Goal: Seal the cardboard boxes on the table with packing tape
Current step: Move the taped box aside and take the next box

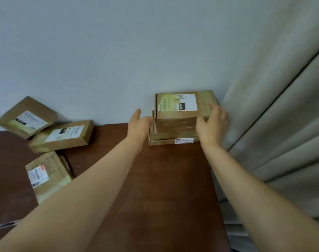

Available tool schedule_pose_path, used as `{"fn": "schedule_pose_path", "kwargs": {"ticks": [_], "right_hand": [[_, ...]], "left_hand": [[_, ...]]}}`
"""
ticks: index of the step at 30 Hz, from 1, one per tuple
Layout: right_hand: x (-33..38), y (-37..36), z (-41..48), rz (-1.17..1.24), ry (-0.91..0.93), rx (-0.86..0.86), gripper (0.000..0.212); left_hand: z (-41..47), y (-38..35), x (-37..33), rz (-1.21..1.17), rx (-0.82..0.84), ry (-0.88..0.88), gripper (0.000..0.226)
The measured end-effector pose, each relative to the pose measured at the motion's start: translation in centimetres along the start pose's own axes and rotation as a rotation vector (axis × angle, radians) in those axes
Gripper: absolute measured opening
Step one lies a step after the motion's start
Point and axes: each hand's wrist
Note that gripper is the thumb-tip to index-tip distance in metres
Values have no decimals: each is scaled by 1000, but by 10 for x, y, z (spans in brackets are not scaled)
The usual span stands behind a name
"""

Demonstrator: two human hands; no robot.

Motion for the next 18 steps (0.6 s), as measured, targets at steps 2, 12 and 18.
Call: {"fn": "schedule_pose_path", "kwargs": {"ticks": [2,12,18], "right_hand": [[16,-7,-28,-2,44,46,52],[132,-105,-189,36,55,264,33],[182,-183,-267,27,107,504,26]], "left_hand": [[-5,21,4,16,-6,5,64],[-34,210,22,56,74,-37,53],[-28,329,52,43,-61,82,46]]}}
Point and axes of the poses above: each hand's wrist, its own z-axis towards the middle knuckle, its own y-axis out of the back of the hand, x = y × z, and after that the axes turned 6 degrees about -z, right-handed
